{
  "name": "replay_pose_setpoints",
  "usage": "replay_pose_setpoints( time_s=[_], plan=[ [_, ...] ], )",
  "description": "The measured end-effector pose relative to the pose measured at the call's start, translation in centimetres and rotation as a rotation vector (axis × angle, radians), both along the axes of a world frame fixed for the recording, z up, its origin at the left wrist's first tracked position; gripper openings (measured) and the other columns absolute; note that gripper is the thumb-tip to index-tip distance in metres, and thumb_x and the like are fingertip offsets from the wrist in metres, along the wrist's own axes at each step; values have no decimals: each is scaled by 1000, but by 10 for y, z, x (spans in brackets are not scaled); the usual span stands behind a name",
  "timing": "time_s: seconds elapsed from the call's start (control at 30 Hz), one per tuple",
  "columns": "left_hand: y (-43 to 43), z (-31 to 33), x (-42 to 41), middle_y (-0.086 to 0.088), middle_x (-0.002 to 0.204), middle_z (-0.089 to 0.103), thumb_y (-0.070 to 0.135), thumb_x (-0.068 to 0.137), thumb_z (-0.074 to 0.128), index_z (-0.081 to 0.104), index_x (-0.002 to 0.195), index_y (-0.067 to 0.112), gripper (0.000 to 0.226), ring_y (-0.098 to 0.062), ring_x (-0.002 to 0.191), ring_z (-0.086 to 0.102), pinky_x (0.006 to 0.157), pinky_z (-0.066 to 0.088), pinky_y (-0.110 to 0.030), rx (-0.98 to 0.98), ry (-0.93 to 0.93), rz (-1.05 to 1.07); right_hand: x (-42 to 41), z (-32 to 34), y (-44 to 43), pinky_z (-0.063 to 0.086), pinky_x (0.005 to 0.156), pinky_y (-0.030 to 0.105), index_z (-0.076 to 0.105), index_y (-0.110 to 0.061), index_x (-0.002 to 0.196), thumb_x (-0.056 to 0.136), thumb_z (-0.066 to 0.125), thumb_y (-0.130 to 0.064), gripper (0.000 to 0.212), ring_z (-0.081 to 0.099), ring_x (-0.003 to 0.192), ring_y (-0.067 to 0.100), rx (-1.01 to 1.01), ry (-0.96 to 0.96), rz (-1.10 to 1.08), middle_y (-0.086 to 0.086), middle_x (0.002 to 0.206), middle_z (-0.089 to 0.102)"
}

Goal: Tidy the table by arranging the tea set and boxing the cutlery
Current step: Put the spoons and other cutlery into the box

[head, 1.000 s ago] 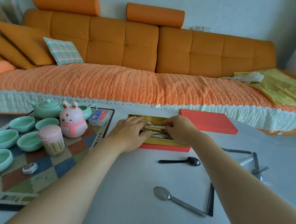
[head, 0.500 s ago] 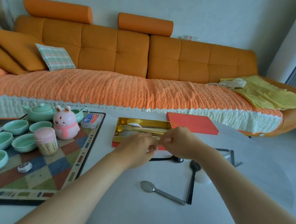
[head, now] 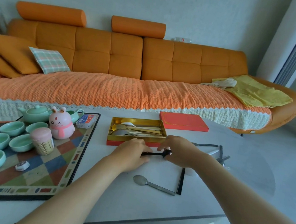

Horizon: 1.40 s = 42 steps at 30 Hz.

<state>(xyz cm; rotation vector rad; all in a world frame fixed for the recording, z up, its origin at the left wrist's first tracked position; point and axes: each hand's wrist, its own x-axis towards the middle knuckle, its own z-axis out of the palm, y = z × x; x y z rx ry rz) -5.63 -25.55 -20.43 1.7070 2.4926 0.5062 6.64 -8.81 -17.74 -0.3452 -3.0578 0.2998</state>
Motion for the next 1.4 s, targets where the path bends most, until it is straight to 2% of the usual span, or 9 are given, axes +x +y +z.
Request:
replay_pose_setpoints(
  time_s=[0.13, 0.27, 0.4, 0.53, 0.8, 0.93, 1.1, 1.23, 1.4],
  plan=[
    [1, 4, 2, 8, 82, 60, 33, 98, 54, 72, 108, 31, 20, -17, 79, 58, 59, 36, -30, 71, -116, 23, -10, -1, -7, 39, 71, 20, 69, -34, 109, 83, 72, -21, 29, 51, 87, 4, -58, 80, 44, -18, 98, 56],
    [-2, 17, -10, 13, 70, 62, 35, 96, 58, 74, 101, 33, 17, -10, 67, 58, 55, 35, -27, 228, -232, 197, -23, -1, -11, 46, 74, 23, 62, -28, 122, 82, 73, -20, 42, 56, 90, 11, -136, 366, -10, -10, 110, 53],
    [-5, 28, -24, 5, 61, 58, 30, 96, 60, 73, 92, 26, 14, -7, 49, 45, 48, 29, -22, 517, -419, 350, -37, 13, -27, 54, 67, 30, 49, -27, 128, 86, 71, -28, 47, 62, 84, 13, -433, 626, -239, -7, 109, 57],
    [-6, 33, -25, 4, 62, 54, 32, 99, 53, 67, 87, 19, 23, -10, 54, 45, 53, 30, -26, 580, -482, 371, -50, 23, -48, 56, 55, 33, 64, -17, 114, 92, 65, -35, 29, 66, 69, 16, -969, 461, -360, 2, 96, 70],
    [-10, 36, -24, 9, 58, 54, 38, 101, 45, 55, 69, 27, 35, -5, 51, 47, 50, 30, -23, 464, -403, 302, -84, 28, -64, 58, 80, 38, 70, -11, 98, 95, 63, -23, 14, 68, 81, 22, -1285, 529, -288, 7, 88, 71],
    [-15, 38, -47, 5, 94, 62, 31, 99, 46, 62, 102, 21, 19, -12, 81, 57, 64, 37, -25, 544, -242, 420, -92, 34, -50, 55, 75, 35, 66, -13, 95, 99, 55, -21, 15, 69, 78, 23, -1078, 591, -247, 3, 84, 73],
    [-17, 40, -73, 11, 124, 48, 24, 101, 50, 41, 142, 33, 44, -2, 98, 53, 74, 38, -12, 661, -215, 320, -102, 29, -33, 46, 61, 26, 69, -17, 96, 98, 53, -11, 17, 53, 67, 18, -752, 485, -160, 3, 80, 63],
    [-10, 31, -86, 6, 117, 60, 15, 96, 58, 63, 125, 27, 32, -9, 96, 58, 78, 40, -19, 627, -173, 277, -111, 19, -24, 37, 53, 24, 70, -23, 102, 99, 46, -8, 29, 48, 62, 16, -557, 374, -123, -3, 83, 66],
    [-4, 18, -99, 3, 113, 68, 14, 94, 62, 71, 114, 22, 23, -11, 95, 61, 83, 42, -20, 614, -180, 387, -119, 12, -21, 52, 71, 29, 70, -21, 117, 95, 47, -2, 37, 61, 85, 16, -382, 324, -65, -6, 104, 66]
  ],
)
